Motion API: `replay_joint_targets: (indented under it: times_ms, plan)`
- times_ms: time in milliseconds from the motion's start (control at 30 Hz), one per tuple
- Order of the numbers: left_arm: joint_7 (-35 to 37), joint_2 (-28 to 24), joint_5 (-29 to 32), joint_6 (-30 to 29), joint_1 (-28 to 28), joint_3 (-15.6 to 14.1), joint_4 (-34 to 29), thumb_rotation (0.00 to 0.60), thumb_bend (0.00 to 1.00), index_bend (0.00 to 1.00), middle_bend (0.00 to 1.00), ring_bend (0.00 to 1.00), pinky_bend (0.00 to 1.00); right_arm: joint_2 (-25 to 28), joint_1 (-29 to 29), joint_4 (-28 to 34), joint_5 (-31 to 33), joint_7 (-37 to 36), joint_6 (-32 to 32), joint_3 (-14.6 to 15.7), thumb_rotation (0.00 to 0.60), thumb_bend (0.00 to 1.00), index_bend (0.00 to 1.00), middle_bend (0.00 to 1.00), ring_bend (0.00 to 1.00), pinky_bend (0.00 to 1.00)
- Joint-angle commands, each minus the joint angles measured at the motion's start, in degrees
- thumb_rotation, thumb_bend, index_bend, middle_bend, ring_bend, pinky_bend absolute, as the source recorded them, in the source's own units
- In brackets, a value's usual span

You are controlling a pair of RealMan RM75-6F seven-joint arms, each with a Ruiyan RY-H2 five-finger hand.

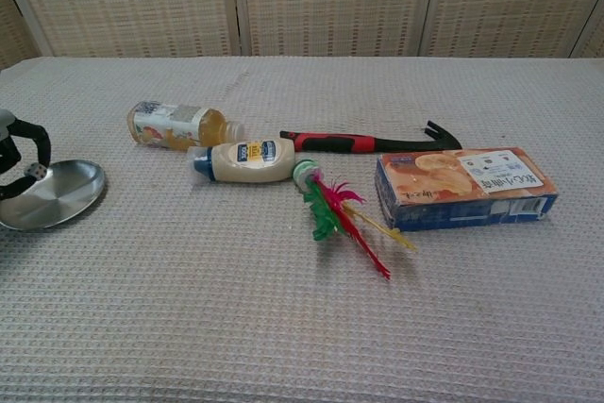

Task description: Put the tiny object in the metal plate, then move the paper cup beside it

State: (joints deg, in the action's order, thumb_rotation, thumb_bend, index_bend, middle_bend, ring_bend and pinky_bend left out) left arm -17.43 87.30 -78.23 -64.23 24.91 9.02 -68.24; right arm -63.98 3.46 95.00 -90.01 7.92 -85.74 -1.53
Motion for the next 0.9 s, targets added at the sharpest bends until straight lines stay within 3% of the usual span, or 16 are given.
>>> replay_joint_targets:
  times_ms: [33, 200, 433, 600, 667, 733, 767, 833, 900]
  plan:
    - [-1.8, 2.3, 1.9, 2.9, 2.4, 0.8, 2.9, 0.6, 0.39, 0.56, 0.9, 0.81, 0.89, 0.1, -0.1, -0.1, 0.3, -0.1, -0.1, -0.1, 0.6, 0.22, 0.0, 0.0, 0.0, 0.0]
    - [-1.6, 3.7, 3.4, 4.9, 3.1, 0.2, 6.3, 0.6, 0.4, 0.48, 0.89, 0.81, 0.89, 0.2, -0.3, -0.3, 1.2, 0.0, -0.1, -0.4, 0.6, 0.22, 0.0, 0.0, 0.0, 0.0]
    - [0.2, 2.2, 3.1, 4.6, 2.9, -0.7, 4.2, 0.6, 0.4, 0.03, 0.88, 0.81, 0.89, 0.0, -0.2, -0.3, 1.7, 0.5, 0.3, -0.5, 0.6, 0.22, 0.0, 0.0, 0.0, 0.0]
    - [0.0, -1.0, 2.1, 1.0, 1.4, -1.5, -1.6, 0.6, 0.4, 0.0, 0.85, 0.79, 0.88, 0.0, -0.3, -0.1, 1.2, 0.5, -0.1, -0.3, 0.6, 0.22, 0.0, 0.0, 0.0, 0.0]
    - [1.1, -2.7, 1.0, -1.8, -0.2, -2.1, -4.8, 0.6, 0.4, 0.0, 0.78, 0.74, 0.86, 0.1, -0.4, 0.0, 0.8, 0.5, -0.4, -0.2, 0.6, 0.22, 0.0, 0.0, 0.0, 0.0]
    - [3.1, -4.6, -0.5, -4.6, -2.1, -3.3, -7.6, 0.6, 0.4, 0.0, 0.56, 0.53, 0.72, 0.2, -0.5, 0.1, 0.5, 0.3, -0.8, -0.2, 0.6, 0.22, 0.0, 0.0, 0.0, 0.0]
    - [5.2, -6.2, -1.9, -6.8, -3.7, -4.4, -9.6, 0.6, 0.4, 0.0, 0.41, 0.37, 0.59, 0.3, -0.6, 0.1, 0.3, 0.1, -1.0, -0.1, 0.6, 0.22, 0.0, 0.0, 0.0, 0.0]
    - [7.9, -8.3, -3.7, -11.0, -6.5, -5.8, -11.6, 0.6, 0.39, 0.0, 0.21, 0.15, 0.37, 0.3, -0.7, 0.1, -0.2, -0.2, -1.4, 0.0, 0.6, 0.22, 0.0, 0.0, 0.0, 0.0]
    - [11.7, -10.0, -5.7, -15.6, -9.4, -7.1, -12.4, 0.6, 0.39, 0.0, 0.13, 0.05, 0.24, 0.3, -0.8, 0.0, -0.6, -0.5, -1.6, 0.1, 0.6, 0.22, 0.0, 0.0, 0.0, 0.0]
